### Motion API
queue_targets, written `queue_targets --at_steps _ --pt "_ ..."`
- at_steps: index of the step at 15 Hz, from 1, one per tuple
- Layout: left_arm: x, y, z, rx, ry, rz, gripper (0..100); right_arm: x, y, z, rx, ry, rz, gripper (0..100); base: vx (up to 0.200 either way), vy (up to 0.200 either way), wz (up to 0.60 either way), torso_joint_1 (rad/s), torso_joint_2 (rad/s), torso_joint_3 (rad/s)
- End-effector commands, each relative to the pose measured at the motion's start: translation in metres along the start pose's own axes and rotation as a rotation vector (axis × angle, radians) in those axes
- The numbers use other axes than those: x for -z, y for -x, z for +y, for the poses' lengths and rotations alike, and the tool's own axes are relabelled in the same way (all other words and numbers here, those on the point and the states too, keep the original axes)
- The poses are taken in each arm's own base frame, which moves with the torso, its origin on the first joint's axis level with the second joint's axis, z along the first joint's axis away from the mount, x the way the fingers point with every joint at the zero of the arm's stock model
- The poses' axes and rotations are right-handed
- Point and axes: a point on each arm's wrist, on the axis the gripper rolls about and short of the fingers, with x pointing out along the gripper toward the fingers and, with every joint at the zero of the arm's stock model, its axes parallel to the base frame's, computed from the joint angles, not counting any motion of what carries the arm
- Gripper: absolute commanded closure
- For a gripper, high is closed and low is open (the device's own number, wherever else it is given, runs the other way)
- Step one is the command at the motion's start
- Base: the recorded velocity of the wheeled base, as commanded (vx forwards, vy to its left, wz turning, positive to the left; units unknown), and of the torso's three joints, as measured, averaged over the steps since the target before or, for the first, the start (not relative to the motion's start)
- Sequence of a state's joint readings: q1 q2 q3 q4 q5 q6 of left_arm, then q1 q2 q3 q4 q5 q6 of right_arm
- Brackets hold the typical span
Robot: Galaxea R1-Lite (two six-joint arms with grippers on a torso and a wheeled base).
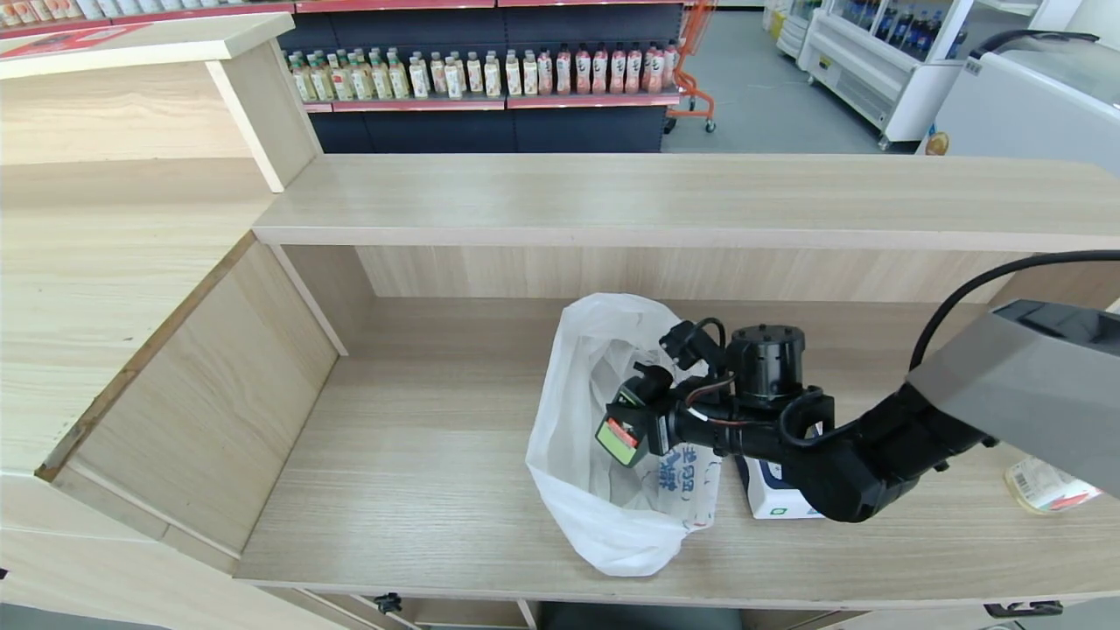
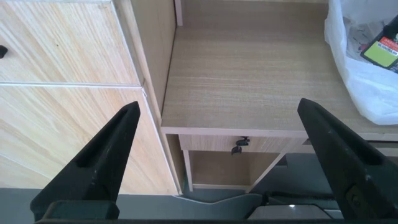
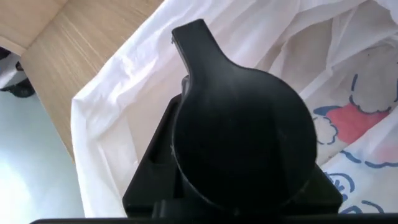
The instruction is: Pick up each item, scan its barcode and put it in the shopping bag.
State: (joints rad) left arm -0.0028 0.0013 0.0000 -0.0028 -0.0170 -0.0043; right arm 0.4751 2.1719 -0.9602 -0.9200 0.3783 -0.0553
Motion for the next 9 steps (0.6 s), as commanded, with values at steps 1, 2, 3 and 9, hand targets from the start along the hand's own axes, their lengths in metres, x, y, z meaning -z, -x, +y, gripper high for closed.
queue_targets --at_steps 1,2,3,9 --pt "0.000 0.000 0.000 0.000 0.000 0.000 0 0.016 -0.014 -0.001 0.005 0.055 0.023 100 0.000 0.000 0.00 0.000 0.00 0.000" --pt "0.000 0.000 0.000 0.000 0.000 0.000 0 0.016 -0.014 -0.001 0.005 0.055 0.023 100 0.000 0.000 0.00 0.000 0.00 0.000" --pt "0.000 0.000 0.000 0.000 0.000 0.000 0 0.027 -0.022 0.000 0.012 0.107 0.013 100 0.000 0.000 0.00 0.000 0.00 0.000" --pt "0.000 0.000 0.000 0.000 0.000 0.000 0 0.045 -0.033 -0.002 -0.006 0.235 0.040 100 0.000 0.000 0.00 0.000 0.00 0.000"
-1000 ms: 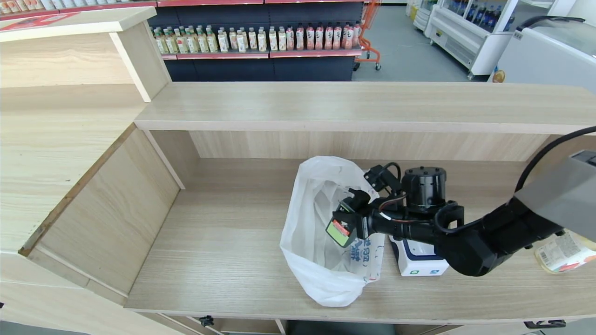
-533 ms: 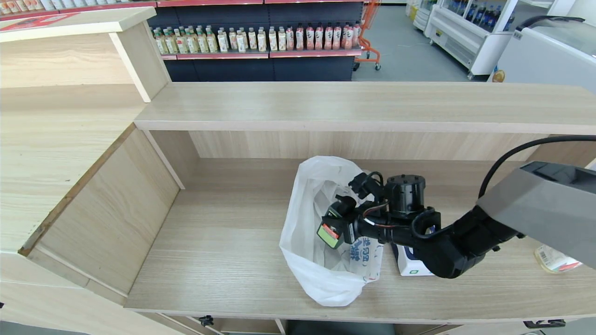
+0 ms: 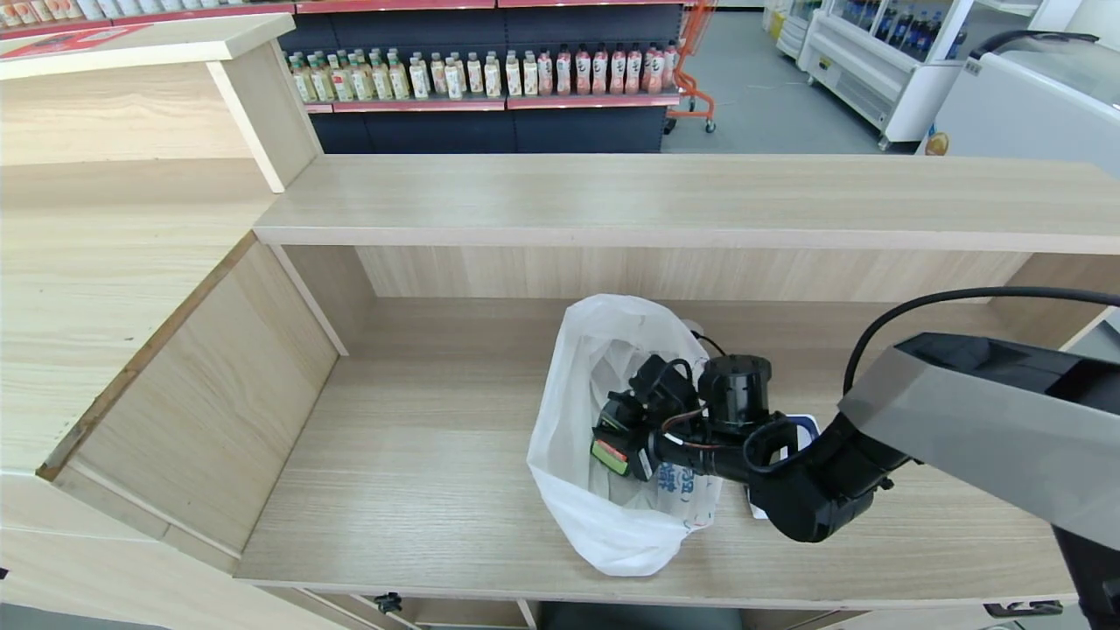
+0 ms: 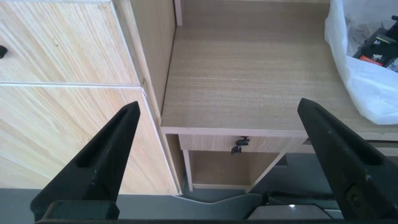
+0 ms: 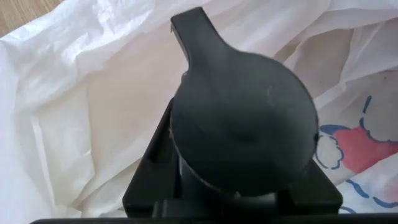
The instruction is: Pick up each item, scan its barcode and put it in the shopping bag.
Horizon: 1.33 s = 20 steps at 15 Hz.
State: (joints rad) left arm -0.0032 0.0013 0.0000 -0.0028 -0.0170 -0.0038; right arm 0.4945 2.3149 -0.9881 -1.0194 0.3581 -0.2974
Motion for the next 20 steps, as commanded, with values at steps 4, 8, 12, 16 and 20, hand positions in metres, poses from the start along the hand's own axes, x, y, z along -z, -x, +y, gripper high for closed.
queue_targets --at_steps 4,8,12,16,20 --pt "0.000 0.000 0.000 0.000 0.001 0.000 0 0.004 -0.014 -0.002 -0.021 0.010 -0.014 0 0.000 0.000 0.00 0.000 0.00 0.000" --pt "0.000 0.000 0.000 0.000 0.001 0.000 0 -0.019 -0.001 -0.009 -0.039 0.007 -0.069 0 0.000 0.000 0.00 0.000 0.00 0.000" --pt "0.000 0.000 0.000 0.000 0.001 0.000 0 -0.070 0.055 -0.016 -0.034 -0.041 -0.170 0 0.000 0.000 0.00 0.000 0.00 0.000" --pt "0.000 0.000 0.000 0.000 0.001 0.000 0 -0.095 0.134 -0.021 0.063 -0.129 -0.186 0 0.000 0.000 0.00 0.000 0.00 0.000" --pt "0.000 0.000 0.000 0.000 0.001 0.000 0 -0.092 0.226 -0.022 0.476 -0.280 -0.026 0 0.000 0.000 0.00 0.000 0.00 0.000"
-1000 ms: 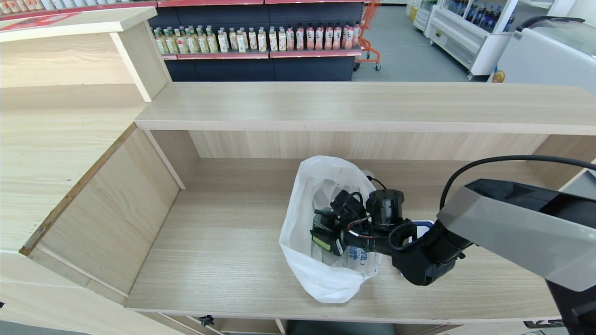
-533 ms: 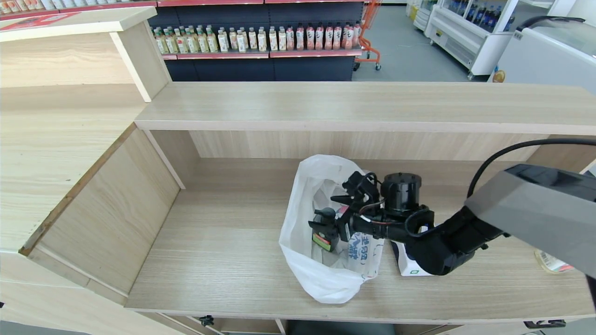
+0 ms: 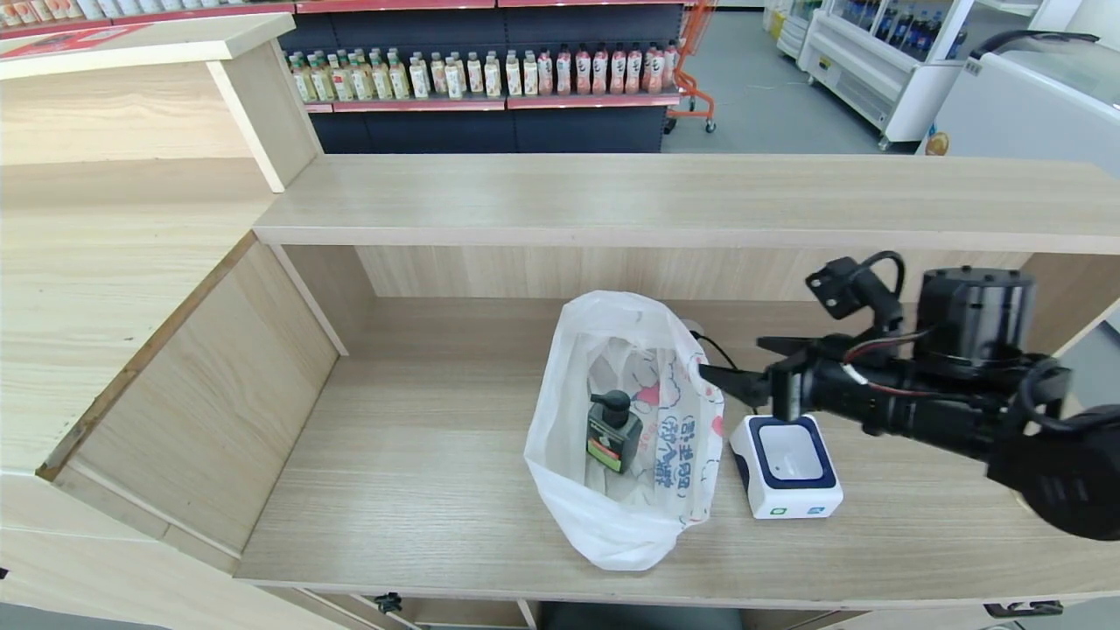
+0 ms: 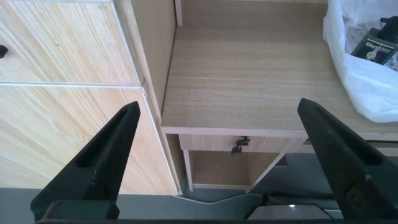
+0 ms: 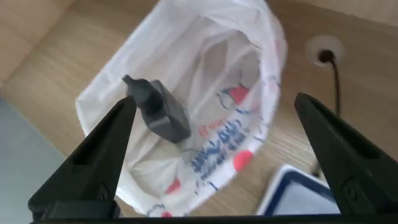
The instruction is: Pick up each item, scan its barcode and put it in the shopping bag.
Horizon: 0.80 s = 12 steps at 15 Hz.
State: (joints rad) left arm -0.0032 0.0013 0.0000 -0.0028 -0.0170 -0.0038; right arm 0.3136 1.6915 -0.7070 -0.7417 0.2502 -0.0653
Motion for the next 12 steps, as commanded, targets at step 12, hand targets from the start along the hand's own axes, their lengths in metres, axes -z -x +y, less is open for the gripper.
queue_targets --at_steps 12 --pt "0.000 0.000 0.000 -0.002 0.004 0.000 0 0.028 0.156 -0.004 0.489 -0.050 0.112 0 0.000 -0.050 0.00 0.000 0.00 0.001"
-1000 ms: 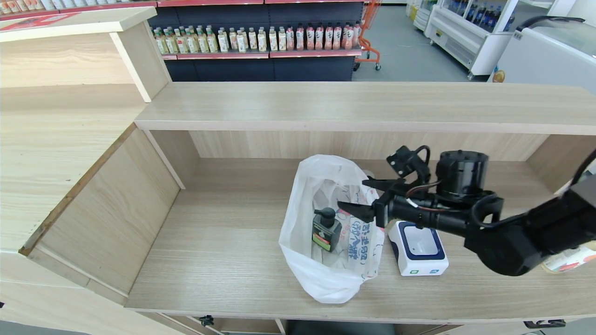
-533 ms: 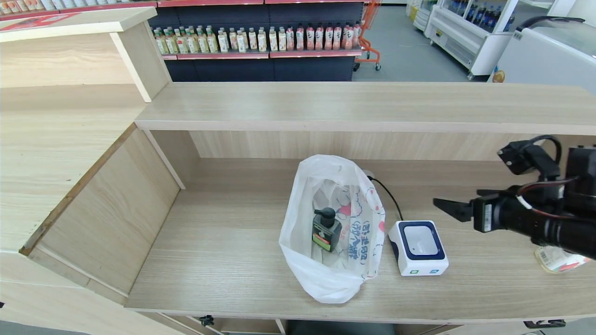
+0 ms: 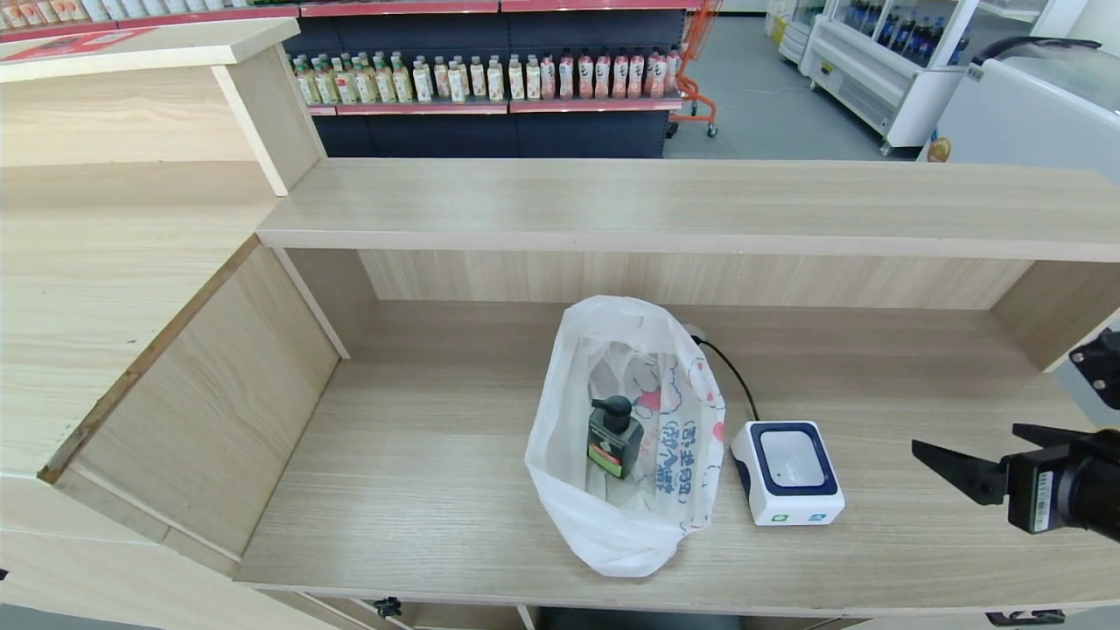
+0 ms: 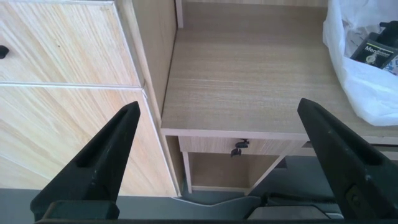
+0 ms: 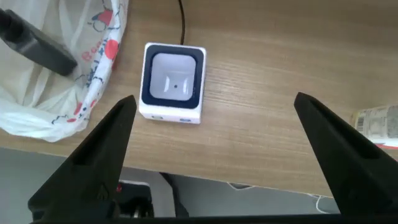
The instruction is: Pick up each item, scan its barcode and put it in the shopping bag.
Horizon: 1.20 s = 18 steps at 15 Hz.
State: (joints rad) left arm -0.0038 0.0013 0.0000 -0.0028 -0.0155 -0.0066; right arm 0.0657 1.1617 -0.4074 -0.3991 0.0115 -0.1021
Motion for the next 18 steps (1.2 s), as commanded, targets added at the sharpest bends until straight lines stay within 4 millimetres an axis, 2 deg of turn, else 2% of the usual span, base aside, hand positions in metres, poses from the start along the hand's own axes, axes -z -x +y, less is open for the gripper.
queue_targets --at_steps 1,13,18 --pt "0.000 0.000 0.000 -0.001 -0.004 0.000 0 0.000 0.009 -0.006 0.041 -0.014 -0.024 0 0.000 -0.200 0.00 0.002 0.00 0.002" --pt "0.000 0.000 0.000 -0.002 0.006 0.000 0 0.016 0.028 -0.005 0.040 -0.072 0.091 0 0.000 -0.200 0.00 0.004 0.00 0.003" --pt "0.000 0.000 0.000 -0.002 0.010 0.000 0 0.029 0.046 0.000 0.012 -0.077 0.149 0 0.000 -0.200 0.00 0.001 0.00 0.002"
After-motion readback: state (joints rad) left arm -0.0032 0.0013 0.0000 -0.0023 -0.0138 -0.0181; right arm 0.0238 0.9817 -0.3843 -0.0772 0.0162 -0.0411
